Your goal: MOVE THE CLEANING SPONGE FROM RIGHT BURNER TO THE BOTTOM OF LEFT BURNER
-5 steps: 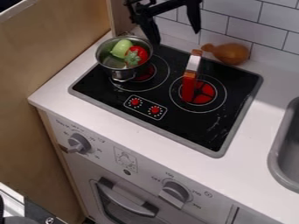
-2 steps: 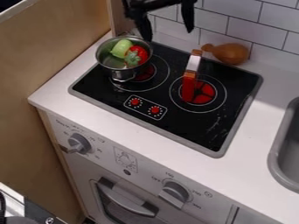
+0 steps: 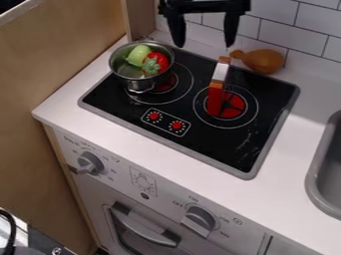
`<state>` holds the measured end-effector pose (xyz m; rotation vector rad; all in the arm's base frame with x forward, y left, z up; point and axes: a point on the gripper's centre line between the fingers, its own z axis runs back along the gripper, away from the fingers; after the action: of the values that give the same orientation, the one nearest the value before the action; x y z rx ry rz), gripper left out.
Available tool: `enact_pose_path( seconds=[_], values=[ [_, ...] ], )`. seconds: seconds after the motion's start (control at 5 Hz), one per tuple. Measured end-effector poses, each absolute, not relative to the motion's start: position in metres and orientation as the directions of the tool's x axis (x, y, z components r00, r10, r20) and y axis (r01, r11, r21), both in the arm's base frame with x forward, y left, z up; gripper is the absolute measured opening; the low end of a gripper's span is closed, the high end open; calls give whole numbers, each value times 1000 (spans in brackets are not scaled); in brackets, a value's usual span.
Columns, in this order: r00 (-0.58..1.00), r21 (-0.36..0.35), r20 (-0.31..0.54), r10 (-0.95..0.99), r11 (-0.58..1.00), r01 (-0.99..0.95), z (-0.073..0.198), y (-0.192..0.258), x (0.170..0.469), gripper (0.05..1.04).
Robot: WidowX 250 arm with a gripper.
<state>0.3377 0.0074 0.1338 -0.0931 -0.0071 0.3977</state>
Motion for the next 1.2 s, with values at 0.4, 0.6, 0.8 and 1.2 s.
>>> enact_pose_path(
  seconds=[0.4, 0.6, 0.8, 1.2],
  values=[
    [911, -149, 137, 389, 917, -369, 109, -2, 356, 999],
    [897, -255, 165, 411, 896, -363, 92, -13, 364, 999],
    [883, -269, 189, 429, 888, -373, 81, -21, 369, 999],
    [871, -247, 259, 418, 900, -359, 65, -28, 375, 999]
  ],
)
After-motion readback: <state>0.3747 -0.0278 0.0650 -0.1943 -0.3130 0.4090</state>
